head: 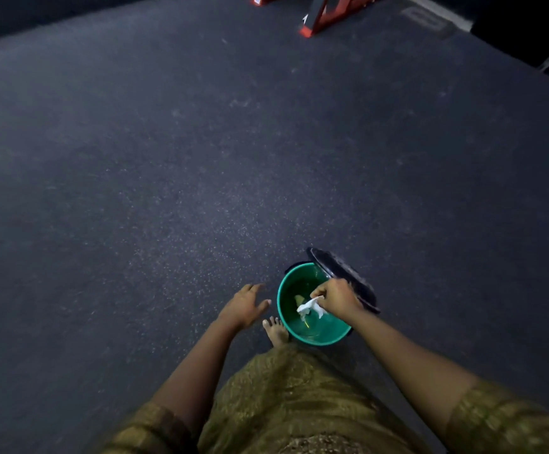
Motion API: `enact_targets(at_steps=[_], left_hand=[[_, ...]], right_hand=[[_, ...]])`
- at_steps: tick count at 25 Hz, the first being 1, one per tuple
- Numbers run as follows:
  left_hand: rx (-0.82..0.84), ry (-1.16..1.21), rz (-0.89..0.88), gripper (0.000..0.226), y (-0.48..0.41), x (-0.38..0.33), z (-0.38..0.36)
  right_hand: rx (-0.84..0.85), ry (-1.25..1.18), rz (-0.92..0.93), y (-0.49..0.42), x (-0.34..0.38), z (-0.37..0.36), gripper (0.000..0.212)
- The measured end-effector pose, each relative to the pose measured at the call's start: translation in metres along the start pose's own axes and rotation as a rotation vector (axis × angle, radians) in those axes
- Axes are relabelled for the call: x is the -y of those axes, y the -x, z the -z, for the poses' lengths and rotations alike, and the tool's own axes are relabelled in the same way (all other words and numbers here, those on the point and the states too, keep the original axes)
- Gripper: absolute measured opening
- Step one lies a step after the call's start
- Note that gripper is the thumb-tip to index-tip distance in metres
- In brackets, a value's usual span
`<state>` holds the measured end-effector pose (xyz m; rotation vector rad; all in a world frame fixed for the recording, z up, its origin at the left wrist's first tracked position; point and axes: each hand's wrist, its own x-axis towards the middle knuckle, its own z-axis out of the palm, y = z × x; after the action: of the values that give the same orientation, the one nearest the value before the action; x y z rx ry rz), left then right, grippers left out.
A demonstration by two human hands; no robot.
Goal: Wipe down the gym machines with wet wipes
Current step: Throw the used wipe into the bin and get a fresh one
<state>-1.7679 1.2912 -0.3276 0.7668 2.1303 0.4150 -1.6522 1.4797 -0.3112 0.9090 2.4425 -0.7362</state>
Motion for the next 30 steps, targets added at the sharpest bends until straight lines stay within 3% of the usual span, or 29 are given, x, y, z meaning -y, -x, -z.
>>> enact_targets(at_steps=[5, 17, 30], left_hand=[[-0.024, -0.032, 0.015, 0.057, 0.019, 0.009, 0.002], [-0.091, -0.139, -0.112, 0.057, 0.081, -0.022, -0.011], [0.017, -0.286, -0.246, 0.056, 0.124, -0.044, -0.062]], right_hand=[[-0.056, 0.028, -0.089, 0.001, 0.003, -0.020, 0.032], [-0.191, -0.128, 0.015, 0.082, 0.006, -0.031, 0.027], [-0.339, -0.391, -0.115, 0.171, -0.023, -0.067, 0.029]])
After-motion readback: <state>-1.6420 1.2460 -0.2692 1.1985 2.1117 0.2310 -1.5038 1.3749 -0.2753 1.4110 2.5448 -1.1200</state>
